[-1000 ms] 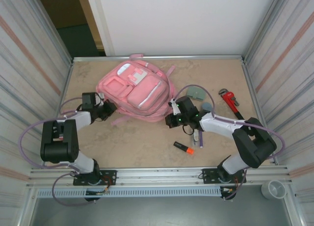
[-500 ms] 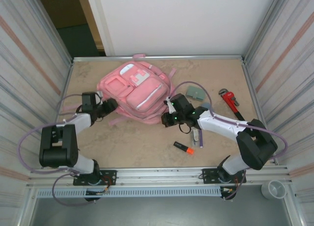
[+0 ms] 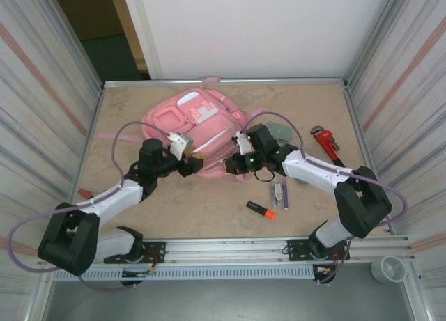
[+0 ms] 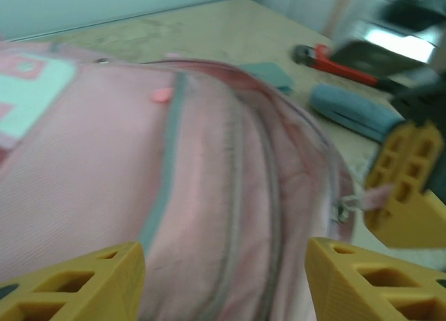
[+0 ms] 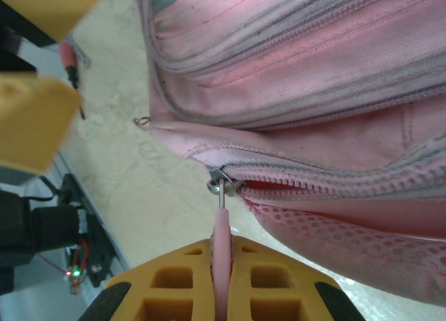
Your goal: Pack the student bag
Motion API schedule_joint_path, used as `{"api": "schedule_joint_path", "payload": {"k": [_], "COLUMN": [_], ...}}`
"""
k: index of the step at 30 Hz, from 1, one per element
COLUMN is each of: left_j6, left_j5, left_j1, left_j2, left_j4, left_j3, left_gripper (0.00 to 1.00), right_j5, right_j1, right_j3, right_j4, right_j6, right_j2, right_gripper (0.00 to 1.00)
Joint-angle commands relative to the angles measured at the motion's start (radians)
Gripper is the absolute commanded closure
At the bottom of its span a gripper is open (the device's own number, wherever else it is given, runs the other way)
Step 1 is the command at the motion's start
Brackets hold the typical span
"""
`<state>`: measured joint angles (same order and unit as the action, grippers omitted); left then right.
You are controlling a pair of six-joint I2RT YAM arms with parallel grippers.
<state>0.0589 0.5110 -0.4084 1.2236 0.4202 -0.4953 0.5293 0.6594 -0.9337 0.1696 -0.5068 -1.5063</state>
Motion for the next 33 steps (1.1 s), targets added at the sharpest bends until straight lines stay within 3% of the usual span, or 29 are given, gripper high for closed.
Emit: {"api": "schedule_joint_path", "payload": {"k": [1, 5, 16, 22, 29, 33], "left_j6": [0.224, 0.354, 0.397, 0.432, 0.453, 0.461], "left_j5": [0.149, 0.170, 0.160, 0.160, 0.285, 0.347], "left_j1": [-0.032, -0.086, -0.113, -0.108, -0.018, 0.004], "left_j2": [0.042, 0.101, 0.231, 0.244, 0.128, 0.126], "left_j4": [0.013, -0.110, -0.180, -0.210, -0.189, -0.230], "left_j3": [-0.001, -0.057, -0.197, -0.204, -0.119, -0.137], "left_gripper": [0.41, 0.44, 0.61, 0.99, 1.00, 1.00], "right_j5": [0.095, 0.107, 0.144, 0.085, -0.074, -0.200], "right_j1": [-0.013, -0.021, -0.013, -0.031, -0.203, -0.253], "right_j3": [-0.062, -0.074, -0.088, -0.098, -0.112, -0.146], "right_j4": [-0.031, -0.010, 0.008, 0.079, 0.347, 0.416], "right_j6": [-0.017, -0.006, 0.025, 0.045, 0.063, 0.052], "right_j2": [0.005, 0.008, 0.001, 0.026, 0.039, 0.044], "right_gripper": [1.00, 1.00, 1.00, 1.00, 1.00, 1.00]}}
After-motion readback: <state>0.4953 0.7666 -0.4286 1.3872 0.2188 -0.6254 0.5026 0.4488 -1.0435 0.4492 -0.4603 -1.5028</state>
